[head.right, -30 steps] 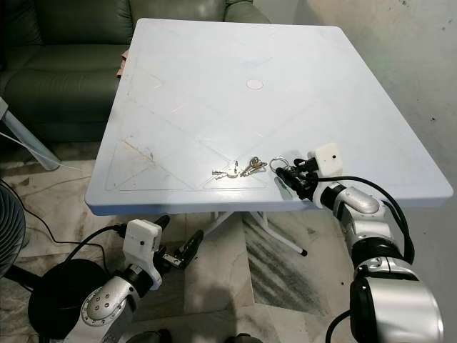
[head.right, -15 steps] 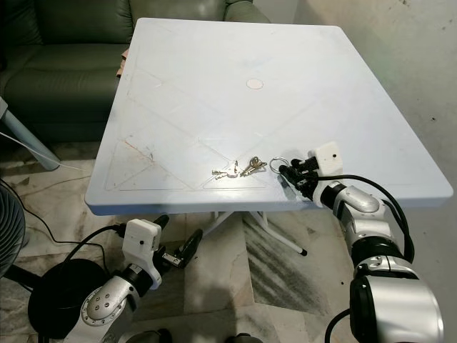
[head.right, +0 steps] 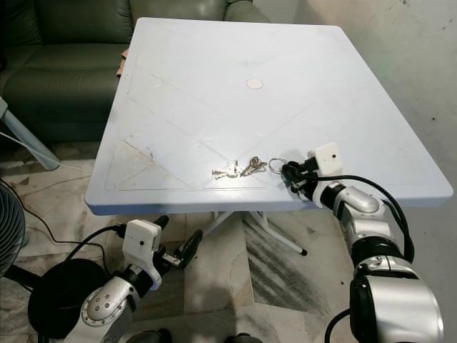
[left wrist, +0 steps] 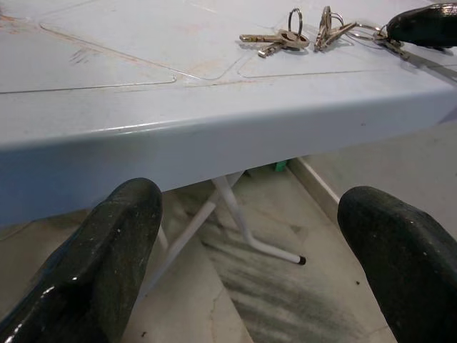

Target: Hang keys on a hook

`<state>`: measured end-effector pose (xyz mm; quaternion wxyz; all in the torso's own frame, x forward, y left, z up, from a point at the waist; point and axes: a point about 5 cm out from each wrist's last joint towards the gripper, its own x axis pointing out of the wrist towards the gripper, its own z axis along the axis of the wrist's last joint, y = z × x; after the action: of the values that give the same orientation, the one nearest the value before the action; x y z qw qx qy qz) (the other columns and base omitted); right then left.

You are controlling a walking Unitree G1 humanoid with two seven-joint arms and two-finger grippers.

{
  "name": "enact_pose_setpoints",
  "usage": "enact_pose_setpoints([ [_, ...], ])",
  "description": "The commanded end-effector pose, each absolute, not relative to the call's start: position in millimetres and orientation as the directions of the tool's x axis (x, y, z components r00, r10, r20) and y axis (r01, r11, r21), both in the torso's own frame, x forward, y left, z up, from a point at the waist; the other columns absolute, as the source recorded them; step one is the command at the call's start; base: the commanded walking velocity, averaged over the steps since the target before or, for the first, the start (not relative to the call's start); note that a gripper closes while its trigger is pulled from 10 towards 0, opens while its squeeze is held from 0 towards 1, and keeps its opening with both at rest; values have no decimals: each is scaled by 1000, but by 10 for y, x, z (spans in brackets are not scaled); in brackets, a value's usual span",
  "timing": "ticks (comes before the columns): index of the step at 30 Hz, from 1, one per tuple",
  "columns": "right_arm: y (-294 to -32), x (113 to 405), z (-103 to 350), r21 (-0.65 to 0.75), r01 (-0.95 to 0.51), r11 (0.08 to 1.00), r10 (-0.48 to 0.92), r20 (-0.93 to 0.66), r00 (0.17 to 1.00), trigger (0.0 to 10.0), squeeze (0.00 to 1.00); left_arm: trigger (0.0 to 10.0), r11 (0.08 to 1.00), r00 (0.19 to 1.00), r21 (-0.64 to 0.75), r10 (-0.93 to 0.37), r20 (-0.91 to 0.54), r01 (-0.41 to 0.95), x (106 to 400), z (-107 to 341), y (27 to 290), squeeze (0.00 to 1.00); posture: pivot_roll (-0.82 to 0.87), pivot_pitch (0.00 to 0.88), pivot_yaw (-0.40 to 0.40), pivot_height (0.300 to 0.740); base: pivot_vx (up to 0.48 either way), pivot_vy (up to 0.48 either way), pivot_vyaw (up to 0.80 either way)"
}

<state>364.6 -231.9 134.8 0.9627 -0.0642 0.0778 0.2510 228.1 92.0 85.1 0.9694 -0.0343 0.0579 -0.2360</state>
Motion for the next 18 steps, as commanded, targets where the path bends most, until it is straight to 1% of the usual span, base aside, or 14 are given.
enact_pose_setpoints([
  [1,-2320,3651,1353,-82,-499,863,479,-188,858,353,0,10000,887,882,-82,-460,-101,454,2248,859,922,0,49,176,-60,740,0,0,0],
  [2,-2318,3651,1352,-82,-499,862,479,-188,858,353,0,10000,887,882,-82,-460,-100,454,2247,860,921,0,50,175,-61,740,0,0,0],
  [3,-2313,3649,1346,-80,-501,862,481,-189,856,0,0,10000,887,882,-82,-461,-100,454,2246,860,920,0,50,174,-61,740,0,0,0],
  [18,-2285,3620,1275,-26,-489,872,479,-165,862,0,0,10000,889,884,-82,-457,-99,451,2255,861,926,0,49,176,-61,740,0,0,0],
])
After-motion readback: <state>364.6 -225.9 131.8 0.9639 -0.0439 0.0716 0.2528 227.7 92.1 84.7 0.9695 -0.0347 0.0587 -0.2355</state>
